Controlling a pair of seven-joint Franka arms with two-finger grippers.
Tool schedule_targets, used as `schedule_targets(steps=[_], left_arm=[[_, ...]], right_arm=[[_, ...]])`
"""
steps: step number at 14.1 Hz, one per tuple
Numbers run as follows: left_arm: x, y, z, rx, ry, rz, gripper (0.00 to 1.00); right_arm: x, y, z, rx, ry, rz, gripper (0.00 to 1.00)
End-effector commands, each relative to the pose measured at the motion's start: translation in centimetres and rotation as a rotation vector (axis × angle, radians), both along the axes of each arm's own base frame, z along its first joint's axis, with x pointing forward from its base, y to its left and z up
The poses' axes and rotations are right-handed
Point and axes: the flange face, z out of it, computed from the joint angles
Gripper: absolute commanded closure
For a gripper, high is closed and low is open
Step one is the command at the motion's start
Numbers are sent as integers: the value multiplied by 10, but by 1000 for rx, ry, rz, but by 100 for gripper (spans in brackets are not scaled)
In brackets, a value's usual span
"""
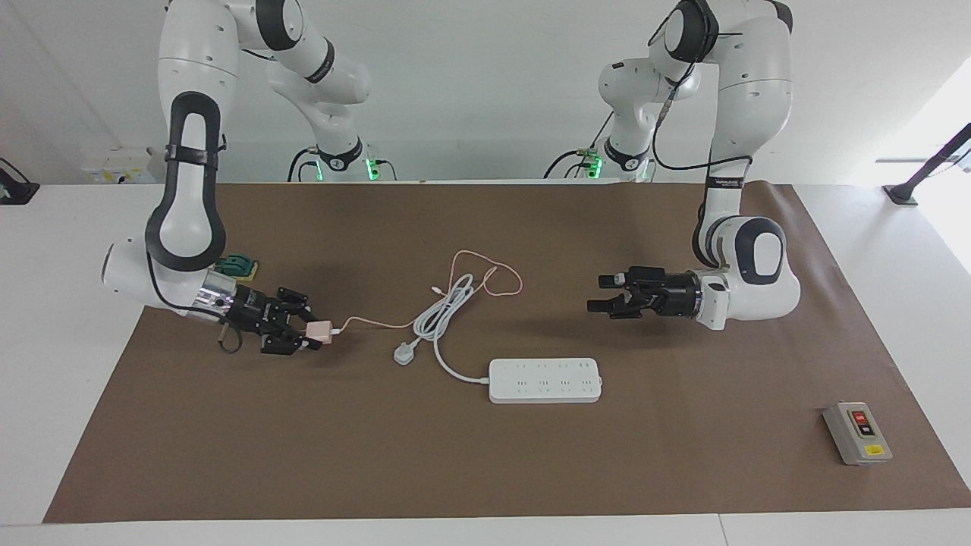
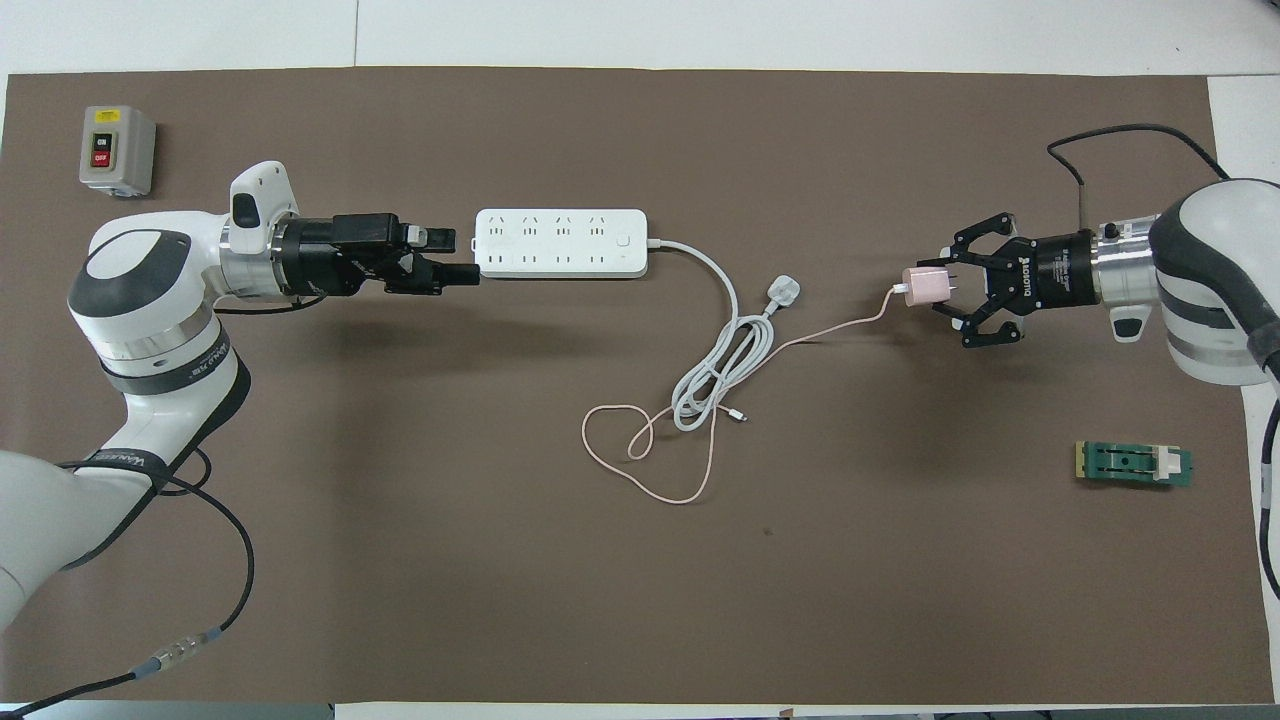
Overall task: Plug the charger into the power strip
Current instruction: 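Carry the pink charger with the right gripper toward the left gripper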
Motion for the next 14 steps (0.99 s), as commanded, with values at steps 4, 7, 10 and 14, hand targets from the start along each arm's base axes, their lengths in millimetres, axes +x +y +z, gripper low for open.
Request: schedule_targets(steps=[4,7,10,14], left_arm=[[-5,-3,4,-2,-15,31,0],[-5,-2,9,-1,-23,32,0],[-12,-1,20,3,-33,33,0],[-14,-1,17,5,-28,34,0]], right_arm=[[11,117,64,-9,27,-5,100],[13,176,87,-15,22,-18,100],[11,249,109,-12,28,-100,100],[-12,341,123,-23,-16,-125,100]])
